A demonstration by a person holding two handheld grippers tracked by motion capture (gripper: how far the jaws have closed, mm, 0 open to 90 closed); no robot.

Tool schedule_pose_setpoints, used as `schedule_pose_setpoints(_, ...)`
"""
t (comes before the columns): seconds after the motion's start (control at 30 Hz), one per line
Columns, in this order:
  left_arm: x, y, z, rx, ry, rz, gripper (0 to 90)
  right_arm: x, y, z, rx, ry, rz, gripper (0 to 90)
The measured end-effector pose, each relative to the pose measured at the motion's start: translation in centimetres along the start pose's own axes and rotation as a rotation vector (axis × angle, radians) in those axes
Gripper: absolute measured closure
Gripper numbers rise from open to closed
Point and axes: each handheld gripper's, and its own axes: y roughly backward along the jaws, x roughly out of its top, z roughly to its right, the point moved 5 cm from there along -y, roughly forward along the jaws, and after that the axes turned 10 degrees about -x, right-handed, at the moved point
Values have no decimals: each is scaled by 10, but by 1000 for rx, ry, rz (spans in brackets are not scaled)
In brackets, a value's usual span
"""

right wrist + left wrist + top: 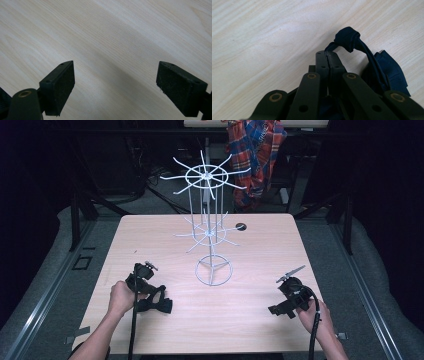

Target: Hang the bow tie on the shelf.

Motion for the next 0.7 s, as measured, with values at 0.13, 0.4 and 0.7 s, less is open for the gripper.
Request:
schedule_pose_setpoints(0.13, 4, 19, -3, 46, -6, 109, 892, 0, 0, 0, -1, 4, 1, 150)
schedule_pose_setpoints(0.4, 6, 58, 3, 122, -43, 268, 898, -1, -3, 2, 9, -16, -1, 150)
schedule_pose_setpoints(0.7, 11, 83, 6, 143, -27, 373, 899, -1, -3, -1, 5, -11, -14, 150)
